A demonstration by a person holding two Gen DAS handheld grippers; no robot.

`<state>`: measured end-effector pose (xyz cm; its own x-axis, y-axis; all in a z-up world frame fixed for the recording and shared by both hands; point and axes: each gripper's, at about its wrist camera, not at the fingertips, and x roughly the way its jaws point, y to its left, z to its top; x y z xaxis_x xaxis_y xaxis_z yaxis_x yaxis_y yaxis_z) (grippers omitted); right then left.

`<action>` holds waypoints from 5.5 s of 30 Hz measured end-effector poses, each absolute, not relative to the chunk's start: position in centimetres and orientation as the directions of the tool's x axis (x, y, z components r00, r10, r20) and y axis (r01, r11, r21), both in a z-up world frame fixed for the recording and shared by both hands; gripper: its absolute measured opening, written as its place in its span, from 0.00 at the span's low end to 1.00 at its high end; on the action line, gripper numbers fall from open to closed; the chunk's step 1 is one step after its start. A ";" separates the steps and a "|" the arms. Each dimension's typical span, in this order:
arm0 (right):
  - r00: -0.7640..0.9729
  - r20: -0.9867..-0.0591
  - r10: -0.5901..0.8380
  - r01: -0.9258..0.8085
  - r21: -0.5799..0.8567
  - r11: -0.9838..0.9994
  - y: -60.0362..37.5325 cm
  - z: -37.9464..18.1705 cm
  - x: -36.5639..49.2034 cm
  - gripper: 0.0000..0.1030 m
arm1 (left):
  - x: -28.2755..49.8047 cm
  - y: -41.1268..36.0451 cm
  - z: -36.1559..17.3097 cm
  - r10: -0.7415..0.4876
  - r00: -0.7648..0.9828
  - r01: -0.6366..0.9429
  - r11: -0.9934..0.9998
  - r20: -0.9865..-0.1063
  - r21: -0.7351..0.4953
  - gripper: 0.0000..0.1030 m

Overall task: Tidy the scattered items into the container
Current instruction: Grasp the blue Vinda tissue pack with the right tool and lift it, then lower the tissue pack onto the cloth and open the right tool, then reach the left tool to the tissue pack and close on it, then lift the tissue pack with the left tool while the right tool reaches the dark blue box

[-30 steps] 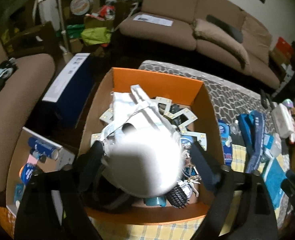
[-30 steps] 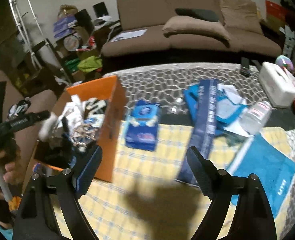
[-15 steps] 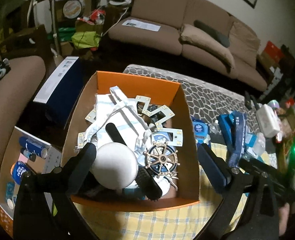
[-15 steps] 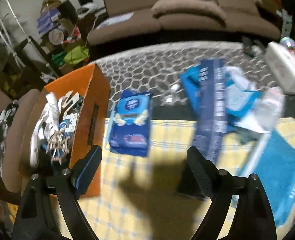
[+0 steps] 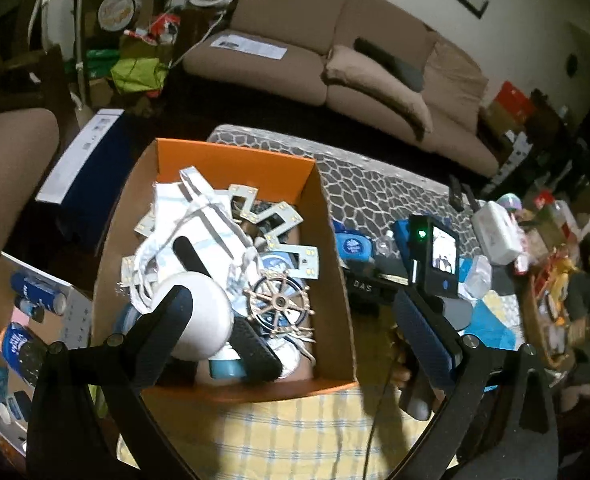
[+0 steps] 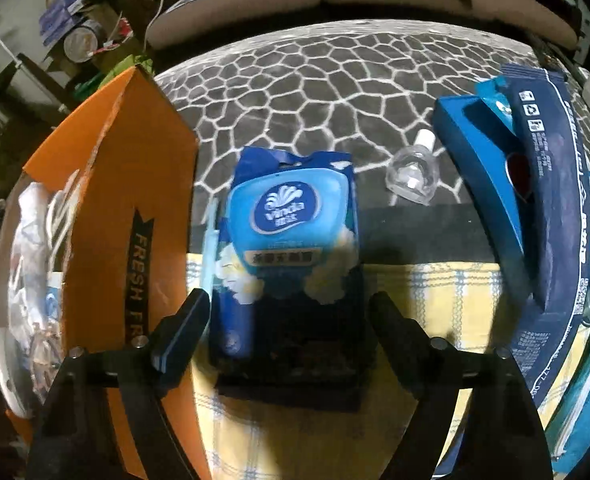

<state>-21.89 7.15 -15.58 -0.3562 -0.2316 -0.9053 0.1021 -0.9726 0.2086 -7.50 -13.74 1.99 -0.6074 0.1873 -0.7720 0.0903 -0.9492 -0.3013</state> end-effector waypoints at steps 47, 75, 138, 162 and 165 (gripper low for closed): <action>-0.399 -0.869 -0.292 0.199 0.229 -0.953 17.9 -10.6 0.7 0.62 | -3.7 -7.0 0.2 0.185 -0.590 -0.014 -0.976 -0.786 -0.219 0.98; -0.139 -0.892 -0.430 0.277 0.382 -0.882 18.2 -14.8 4.2 0.06 | 4.9 2.1 -5.9 0.153 -0.569 0.002 -0.982 -0.808 -0.187 0.77; -0.580 -0.781 -0.234 0.047 0.255 -0.966 32.1 -8.5 1.5 0.78 | 1.1 1.2 -1.8 0.129 -0.660 -0.134 -0.990 -0.740 -0.052 0.63; -0.628 -0.778 -0.004 -0.070 0.062 -0.996 19.6 -11.7 -14.5 0.98 | 0.4 -16.5 6.5 -0.016 -0.813 0.163 -0.966 -0.582 -0.202 0.63; -0.592 -0.806 -0.009 -0.084 0.073 -0.994 18.9 -13.5 -15.9 0.95 | 0.1 -17.5 6.3 -0.020 -0.809 0.179 -0.960 -0.588 -0.213 0.63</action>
<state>-15.88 18.89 -13.49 -0.5919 -0.0094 -0.8060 -0.0841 -0.9937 0.0734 0.14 -17.51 6.35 -0.8089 -0.0199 -0.5876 0.1787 -0.9605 -0.2134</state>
